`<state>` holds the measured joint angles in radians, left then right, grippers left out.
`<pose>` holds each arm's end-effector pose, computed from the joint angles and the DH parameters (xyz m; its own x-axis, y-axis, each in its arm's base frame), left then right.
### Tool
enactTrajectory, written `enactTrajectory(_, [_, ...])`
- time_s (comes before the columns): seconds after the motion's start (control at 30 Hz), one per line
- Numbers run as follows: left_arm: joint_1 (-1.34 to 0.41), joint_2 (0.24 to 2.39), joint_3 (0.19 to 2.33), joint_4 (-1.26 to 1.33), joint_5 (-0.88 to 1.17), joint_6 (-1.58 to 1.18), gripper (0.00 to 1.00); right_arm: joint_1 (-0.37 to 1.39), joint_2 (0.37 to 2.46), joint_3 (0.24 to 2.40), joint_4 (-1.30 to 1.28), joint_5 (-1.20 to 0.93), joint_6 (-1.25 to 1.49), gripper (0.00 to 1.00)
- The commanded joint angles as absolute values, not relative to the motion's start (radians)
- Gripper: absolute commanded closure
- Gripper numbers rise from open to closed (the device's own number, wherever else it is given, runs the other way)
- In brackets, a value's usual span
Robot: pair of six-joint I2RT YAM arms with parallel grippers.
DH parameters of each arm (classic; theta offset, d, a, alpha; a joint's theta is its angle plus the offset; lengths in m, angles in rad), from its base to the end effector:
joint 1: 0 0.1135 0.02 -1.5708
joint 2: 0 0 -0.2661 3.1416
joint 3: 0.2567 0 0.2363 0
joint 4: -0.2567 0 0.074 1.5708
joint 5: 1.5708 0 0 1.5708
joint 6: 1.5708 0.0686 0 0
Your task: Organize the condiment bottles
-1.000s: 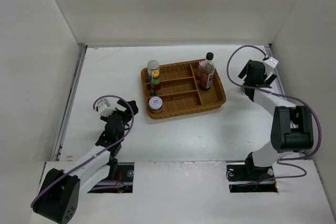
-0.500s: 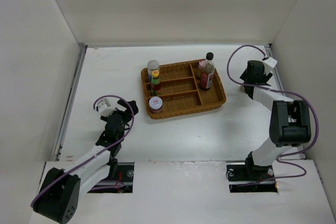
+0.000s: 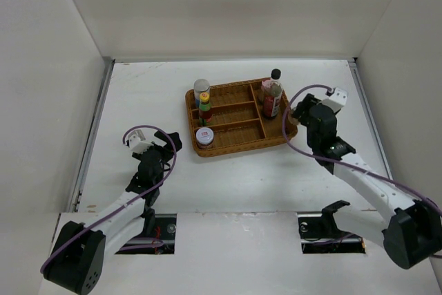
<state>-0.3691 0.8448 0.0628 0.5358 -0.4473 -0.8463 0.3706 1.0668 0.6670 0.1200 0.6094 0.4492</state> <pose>0.1781 -0.0371 0.1609 -0.1013 -0.6847 -0.7217 -0.2139 0.7235 -0.6564 0.2478 0.0541 0.2768 -0.1382 0.3283 -0.9344 0.3062 0.9114 0.2750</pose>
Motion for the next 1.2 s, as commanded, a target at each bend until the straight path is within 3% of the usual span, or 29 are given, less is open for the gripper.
enactTrajectory(0.0, [-0.367,0.834,0.061,0.586,-0.442,-0.857,0.0,0.467,1.042,0.652,0.189,0.638,0.448,0.44])
enactTrajectory(0.37, [-0.355,0.813,0.069,0.56,-0.457,-0.851,0.0,0.582,1.313,0.704,0.322,0.612,0.393,0.42])
enactTrajectory(0.47, [-0.36,0.808,0.081,0.551,-0.46,-0.845,0.0,0.59,1.347,0.71,0.316,0.617,0.388,0.32])
enactTrajectory(0.57, [-0.367,0.799,0.094,0.52,-0.486,-0.836,0.0,0.599,1.347,0.703,0.314,0.617,0.387,0.16])
enactTrajectory(0.73, [-0.39,0.788,0.103,0.502,-0.531,-0.796,0.0,0.599,1.218,0.669,0.311,0.62,0.391,0.0])
enactTrajectory(1.0, [-0.421,0.744,0.175,0.338,-0.601,-0.772,0.0,0.409,0.892,0.461,0.321,0.699,0.619,0.0])
enactTrajectory(1.17, [-0.438,0.738,0.232,0.184,-0.604,-0.782,0.0,0.227,0.772,0.322,0.278,0.612,0.854,0.0])
